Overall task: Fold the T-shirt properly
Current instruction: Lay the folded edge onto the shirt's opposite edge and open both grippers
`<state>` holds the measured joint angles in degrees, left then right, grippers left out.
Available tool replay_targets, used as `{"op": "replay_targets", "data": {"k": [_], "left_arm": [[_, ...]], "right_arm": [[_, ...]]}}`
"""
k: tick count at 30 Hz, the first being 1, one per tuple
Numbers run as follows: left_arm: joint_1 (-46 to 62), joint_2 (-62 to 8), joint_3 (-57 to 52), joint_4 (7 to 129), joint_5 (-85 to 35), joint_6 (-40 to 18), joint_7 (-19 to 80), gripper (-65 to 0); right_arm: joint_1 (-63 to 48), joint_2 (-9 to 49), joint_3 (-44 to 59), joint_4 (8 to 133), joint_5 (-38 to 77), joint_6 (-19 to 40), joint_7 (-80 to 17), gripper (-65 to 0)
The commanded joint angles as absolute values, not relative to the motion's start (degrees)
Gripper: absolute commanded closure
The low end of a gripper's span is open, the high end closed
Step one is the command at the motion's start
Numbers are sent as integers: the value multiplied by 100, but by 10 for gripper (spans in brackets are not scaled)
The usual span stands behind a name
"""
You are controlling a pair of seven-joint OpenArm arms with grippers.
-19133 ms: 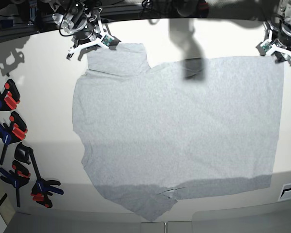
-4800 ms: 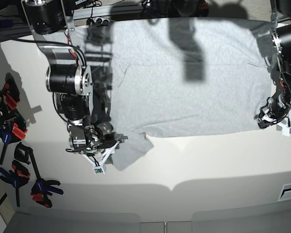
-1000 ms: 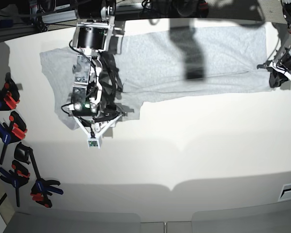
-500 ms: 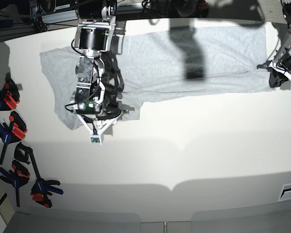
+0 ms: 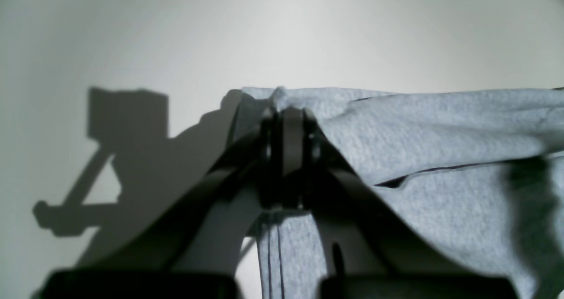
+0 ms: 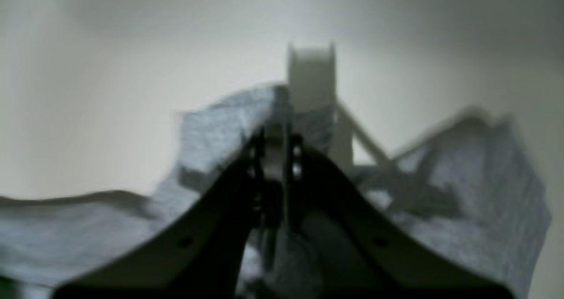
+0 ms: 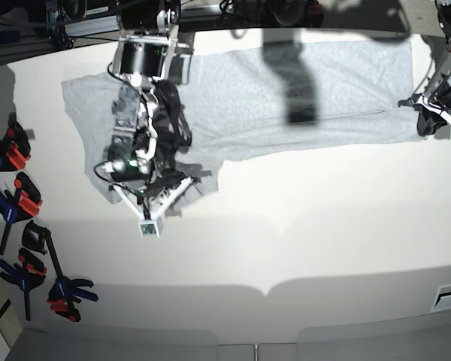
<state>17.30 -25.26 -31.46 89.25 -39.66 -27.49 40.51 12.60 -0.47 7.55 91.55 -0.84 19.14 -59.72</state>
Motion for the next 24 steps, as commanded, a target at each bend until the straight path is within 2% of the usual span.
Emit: {"op": "replay_targets", "data": {"k": [1,6,14,24], "left_arm": [[1699,-2652,-3190,9026,-4062,-2770,3924,0],[1699,-2652,-3190,9026,-4060,-2770,3924,0],[1699,-2652,-3190,9026,-4060,-2794,3944,0],[1702,-2655,-3190,9026,-4064,-3745,4104,0]], "right_arm": [[1275,-27,744,9559,141,2029,-5918,0],[548,106,744,10967,751,2399,-6045,0],[-965,163,751,12186,895,2659,-5988,0],[-2331,163,755,13109,331,2655,-5848,0]]}}
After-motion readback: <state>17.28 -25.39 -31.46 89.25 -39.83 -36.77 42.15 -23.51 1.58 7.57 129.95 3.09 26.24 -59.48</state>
